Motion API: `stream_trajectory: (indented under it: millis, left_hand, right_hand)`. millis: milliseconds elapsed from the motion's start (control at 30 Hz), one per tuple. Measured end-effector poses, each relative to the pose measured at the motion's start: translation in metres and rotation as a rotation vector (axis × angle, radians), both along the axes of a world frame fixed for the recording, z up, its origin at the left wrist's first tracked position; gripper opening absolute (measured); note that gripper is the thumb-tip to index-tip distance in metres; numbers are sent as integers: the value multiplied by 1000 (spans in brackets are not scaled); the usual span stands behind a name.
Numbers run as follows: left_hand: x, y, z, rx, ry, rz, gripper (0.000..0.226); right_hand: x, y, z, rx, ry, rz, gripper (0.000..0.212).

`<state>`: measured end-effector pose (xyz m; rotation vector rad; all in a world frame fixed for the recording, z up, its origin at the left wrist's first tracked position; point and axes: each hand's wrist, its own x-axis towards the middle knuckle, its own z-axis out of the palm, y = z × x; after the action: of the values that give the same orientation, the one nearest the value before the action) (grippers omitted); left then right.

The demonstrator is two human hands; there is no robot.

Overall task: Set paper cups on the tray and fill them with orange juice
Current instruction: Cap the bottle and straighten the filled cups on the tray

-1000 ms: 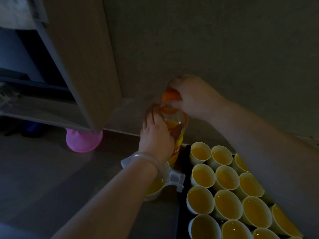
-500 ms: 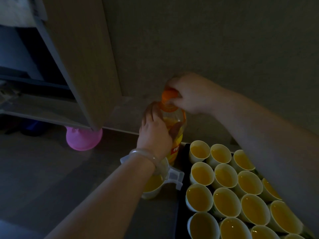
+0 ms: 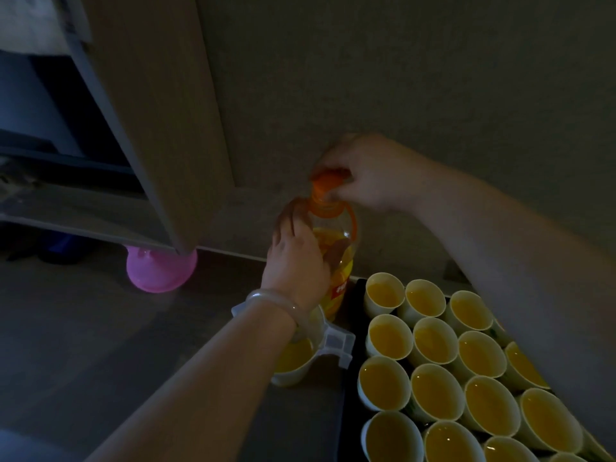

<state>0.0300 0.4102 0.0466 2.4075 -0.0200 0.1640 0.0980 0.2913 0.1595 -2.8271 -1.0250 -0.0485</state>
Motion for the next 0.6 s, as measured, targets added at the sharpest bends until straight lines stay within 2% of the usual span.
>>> stream_trajectory:
  millis: [333, 600]
  left_hand:
    - [0, -1, 2, 7, 6, 8, 87]
    - [1, 0, 1, 24, 15, 16, 88]
  right_hand:
    - [3, 2, 3, -17, 62, 29, 42]
    - [2, -2, -4, 90, 46, 35, 35]
